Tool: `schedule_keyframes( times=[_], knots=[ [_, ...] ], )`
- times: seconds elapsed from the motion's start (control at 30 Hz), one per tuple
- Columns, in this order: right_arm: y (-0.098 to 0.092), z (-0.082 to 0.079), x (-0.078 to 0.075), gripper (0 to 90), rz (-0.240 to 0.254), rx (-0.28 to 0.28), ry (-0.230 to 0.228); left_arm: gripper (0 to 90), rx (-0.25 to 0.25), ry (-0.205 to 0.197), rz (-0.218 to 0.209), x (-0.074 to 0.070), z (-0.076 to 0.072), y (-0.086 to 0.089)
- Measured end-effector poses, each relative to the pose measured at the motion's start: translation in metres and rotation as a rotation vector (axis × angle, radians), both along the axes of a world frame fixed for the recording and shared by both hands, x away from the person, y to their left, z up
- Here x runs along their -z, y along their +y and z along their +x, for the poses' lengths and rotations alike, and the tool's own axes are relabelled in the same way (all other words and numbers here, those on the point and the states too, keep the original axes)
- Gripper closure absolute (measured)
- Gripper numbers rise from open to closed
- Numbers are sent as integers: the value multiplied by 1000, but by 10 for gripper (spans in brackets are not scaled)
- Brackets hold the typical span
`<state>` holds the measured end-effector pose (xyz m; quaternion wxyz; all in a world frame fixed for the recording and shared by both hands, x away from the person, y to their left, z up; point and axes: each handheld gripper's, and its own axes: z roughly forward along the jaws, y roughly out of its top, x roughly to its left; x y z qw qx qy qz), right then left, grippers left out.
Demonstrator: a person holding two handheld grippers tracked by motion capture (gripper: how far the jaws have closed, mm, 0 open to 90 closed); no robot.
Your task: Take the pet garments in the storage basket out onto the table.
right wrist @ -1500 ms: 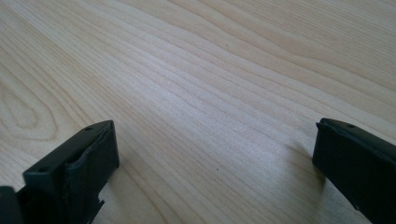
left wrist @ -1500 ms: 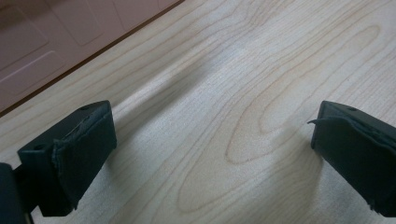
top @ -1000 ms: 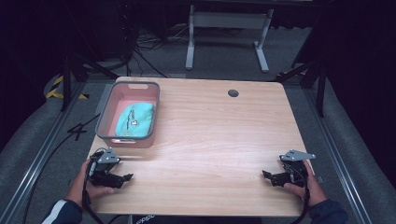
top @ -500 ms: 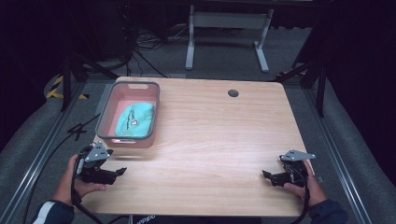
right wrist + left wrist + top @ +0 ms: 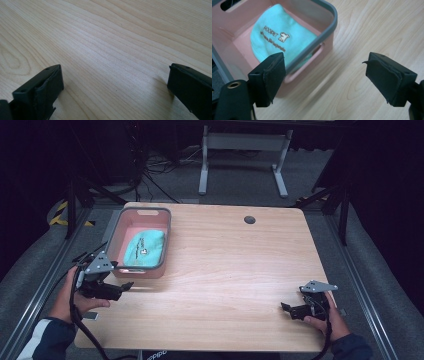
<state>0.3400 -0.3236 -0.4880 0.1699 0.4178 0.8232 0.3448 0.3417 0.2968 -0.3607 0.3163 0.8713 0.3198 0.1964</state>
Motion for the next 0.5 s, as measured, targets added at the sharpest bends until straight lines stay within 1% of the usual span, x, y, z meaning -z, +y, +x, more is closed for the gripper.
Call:
schedule_keyframes(
  times=[0.03,0.07,0.13,0.17,0.4,0.5],
  knots=[
    [0,0,0,7,0,0,0,168,4,2,13,-4,6,-2],
    [0,0,0,7,0,0,0,168,4,2,13,-4,6,-2],
    [0,0,0,7,1,-1,0,171,7,10,17,-7,15,-4],
    [0,0,0,7,1,-1,0,168,7,10,17,-7,15,-4],
    [-1,0,0,7,-3,-3,-1,161,-13,46,21,-10,41,-5],
    [-1,0,0,7,-3,-3,-2,159,-29,51,30,-11,52,-8]
  ],
)
